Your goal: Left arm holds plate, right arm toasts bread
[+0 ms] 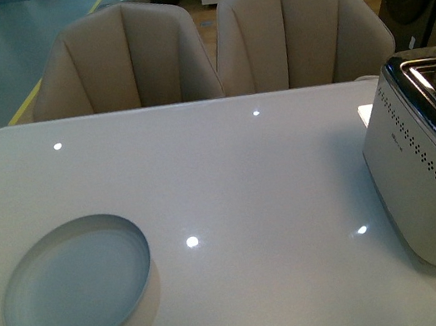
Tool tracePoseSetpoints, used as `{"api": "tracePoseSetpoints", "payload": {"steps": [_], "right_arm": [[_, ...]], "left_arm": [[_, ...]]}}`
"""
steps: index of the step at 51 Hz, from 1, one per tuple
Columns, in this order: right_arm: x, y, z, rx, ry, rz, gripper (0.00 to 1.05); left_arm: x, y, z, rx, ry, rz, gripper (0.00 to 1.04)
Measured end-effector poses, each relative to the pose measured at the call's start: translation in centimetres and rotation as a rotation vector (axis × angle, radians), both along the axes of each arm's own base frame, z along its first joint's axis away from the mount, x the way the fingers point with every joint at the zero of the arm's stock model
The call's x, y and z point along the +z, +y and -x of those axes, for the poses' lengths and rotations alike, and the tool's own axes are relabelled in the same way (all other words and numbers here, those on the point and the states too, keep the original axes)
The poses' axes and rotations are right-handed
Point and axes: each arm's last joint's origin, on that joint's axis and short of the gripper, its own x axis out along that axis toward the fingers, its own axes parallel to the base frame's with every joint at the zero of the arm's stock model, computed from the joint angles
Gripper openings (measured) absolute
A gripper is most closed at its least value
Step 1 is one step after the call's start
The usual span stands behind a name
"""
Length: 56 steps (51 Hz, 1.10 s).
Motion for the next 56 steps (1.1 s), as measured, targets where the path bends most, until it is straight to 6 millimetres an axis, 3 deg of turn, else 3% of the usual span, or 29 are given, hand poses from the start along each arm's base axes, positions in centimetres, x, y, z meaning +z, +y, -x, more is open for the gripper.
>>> {"api": "tracePoseSetpoints", "payload": {"steps": [25, 41, 56], "right_arm": [[0.0, 0.0, 0.0, 0.000, 0.000, 0.000, 0.96], [0.0, 0.0, 0.0, 0.000, 0.000, 0.000, 0.96], [0.0, 0.0, 0.0, 0.000, 0.000, 0.000, 0.96]], "left_arm": [[-0.4, 0.0, 1.7, 0.000, 0.011, 0.000, 0.03], [-0.3, 0.0, 1.7, 0.000, 0.005, 0.000, 0.04], [-0.3, 0.0, 1.7, 0.000, 0.005, 0.000, 0.53]]}}
